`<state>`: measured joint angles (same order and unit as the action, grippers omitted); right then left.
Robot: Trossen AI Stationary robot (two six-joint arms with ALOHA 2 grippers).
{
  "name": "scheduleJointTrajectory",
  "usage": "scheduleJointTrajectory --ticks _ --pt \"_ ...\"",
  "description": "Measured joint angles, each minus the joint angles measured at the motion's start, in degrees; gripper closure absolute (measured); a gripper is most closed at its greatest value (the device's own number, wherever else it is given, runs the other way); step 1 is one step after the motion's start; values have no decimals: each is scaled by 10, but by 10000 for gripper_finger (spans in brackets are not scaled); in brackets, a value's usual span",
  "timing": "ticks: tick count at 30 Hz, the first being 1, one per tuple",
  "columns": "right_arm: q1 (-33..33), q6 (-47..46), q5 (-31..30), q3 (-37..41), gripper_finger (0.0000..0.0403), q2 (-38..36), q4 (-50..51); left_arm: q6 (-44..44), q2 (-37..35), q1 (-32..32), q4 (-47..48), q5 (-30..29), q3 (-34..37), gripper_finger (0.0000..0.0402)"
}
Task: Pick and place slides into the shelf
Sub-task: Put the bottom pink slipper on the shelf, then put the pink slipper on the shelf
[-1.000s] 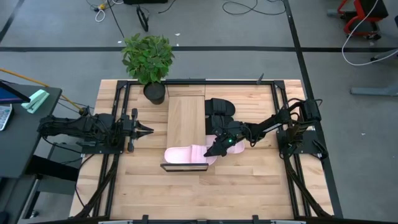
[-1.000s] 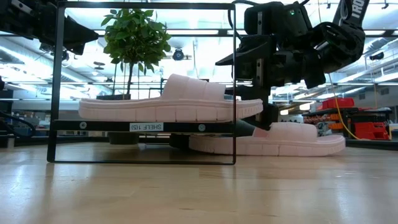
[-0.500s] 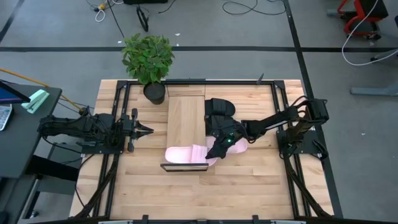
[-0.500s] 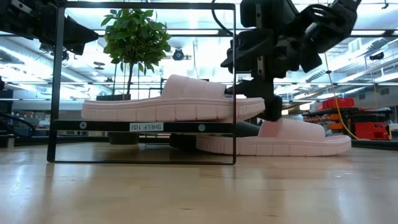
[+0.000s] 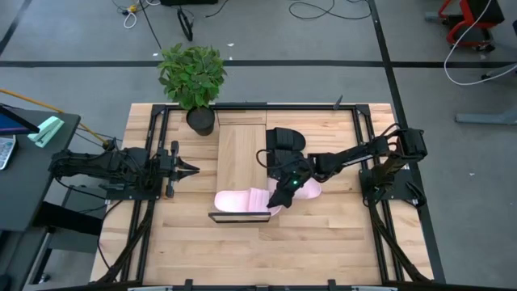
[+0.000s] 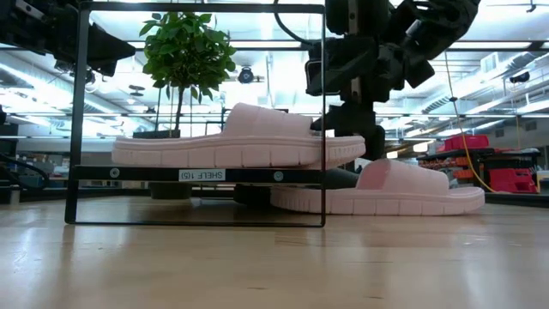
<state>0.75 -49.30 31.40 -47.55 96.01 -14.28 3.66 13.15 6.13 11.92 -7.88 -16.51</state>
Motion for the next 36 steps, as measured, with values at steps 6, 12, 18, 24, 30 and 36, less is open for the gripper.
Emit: scheduleJointTrajectory --ticks 6,12,18,24,30,36 --pt "0 1 10 -1 224 0 15 0 0 0 0 0 0 359" --pt "-12 2 19 0 224 -33 44 0 0 0 0 0 0 362" --pt "-32 35 -24 -1 224 -126 152 0 0 0 0 0 0 358" --pt "-32 56 -166 10 224 -237 351 -1 0 0 -1 0 0 364" --pt "-7 -34 -267 72 224 -319 398 -1 0 0 0 0 0 365" --pt "44 -186 -326 177 224 -362 352 -1 0 0 0 0 0 359"
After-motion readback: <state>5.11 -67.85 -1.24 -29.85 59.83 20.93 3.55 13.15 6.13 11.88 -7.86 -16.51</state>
